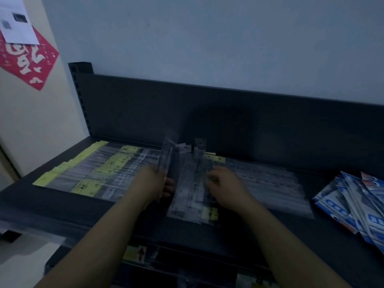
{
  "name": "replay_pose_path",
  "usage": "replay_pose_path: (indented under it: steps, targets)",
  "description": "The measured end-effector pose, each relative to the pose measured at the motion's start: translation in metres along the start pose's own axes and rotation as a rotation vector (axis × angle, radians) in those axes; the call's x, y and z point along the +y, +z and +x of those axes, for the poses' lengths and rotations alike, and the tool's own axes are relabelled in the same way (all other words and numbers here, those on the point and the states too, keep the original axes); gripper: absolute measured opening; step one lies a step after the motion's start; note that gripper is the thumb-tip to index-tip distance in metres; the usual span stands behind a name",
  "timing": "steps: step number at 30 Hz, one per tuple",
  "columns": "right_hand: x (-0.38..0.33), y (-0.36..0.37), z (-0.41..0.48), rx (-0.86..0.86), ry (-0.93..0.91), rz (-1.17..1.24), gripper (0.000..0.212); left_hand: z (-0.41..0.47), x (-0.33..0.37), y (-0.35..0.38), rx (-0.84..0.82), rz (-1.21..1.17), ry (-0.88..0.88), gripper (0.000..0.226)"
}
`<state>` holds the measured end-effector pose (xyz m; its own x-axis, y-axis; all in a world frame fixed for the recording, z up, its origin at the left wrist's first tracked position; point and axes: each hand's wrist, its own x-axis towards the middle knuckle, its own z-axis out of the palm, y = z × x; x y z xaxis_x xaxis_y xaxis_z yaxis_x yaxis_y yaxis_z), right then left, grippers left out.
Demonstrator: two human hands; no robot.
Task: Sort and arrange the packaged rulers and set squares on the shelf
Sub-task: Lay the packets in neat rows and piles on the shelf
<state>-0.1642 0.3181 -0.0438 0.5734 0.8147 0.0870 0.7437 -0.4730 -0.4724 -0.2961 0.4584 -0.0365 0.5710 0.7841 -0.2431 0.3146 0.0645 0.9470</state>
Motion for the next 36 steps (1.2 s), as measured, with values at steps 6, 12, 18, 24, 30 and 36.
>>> replay_pose_path:
  steps: [6, 12, 18, 24, 30, 36]
  targets:
    - [-0.004, 0.013, 0.010, 0.037, -0.024, -0.020, 0.029, 0.005, -0.006, 0.003, -0.010, 0.558, 0.170, 0.050]
    - [0.004, 0.021, 0.010, 0.129, 0.083, -0.054, 0.037, 0.000, 0.007, 0.016, 0.004, 0.755, 0.181, 0.058]
    - [0.007, 0.022, 0.010, 0.085, 0.250, -0.104, 0.084, 0.008, 0.002, 0.002, -0.019, 0.564, 0.102, 0.042]
    - [0.014, 0.026, 0.016, 0.063, 0.288, -0.050, 0.057, 0.002, 0.001, -0.008, -0.048, 0.327, 0.090, 0.016]
    - [0.017, 0.019, 0.015, 0.314, 0.197, 0.477, 0.042, -0.014, 0.006, -0.012, -0.080, -0.244, 0.004, 0.014]
    - [-0.001, -0.003, 0.004, 0.120, 0.059, 0.702, 0.033, -0.031, 0.009, -0.003, -0.126, -0.406, 0.023, 0.030]
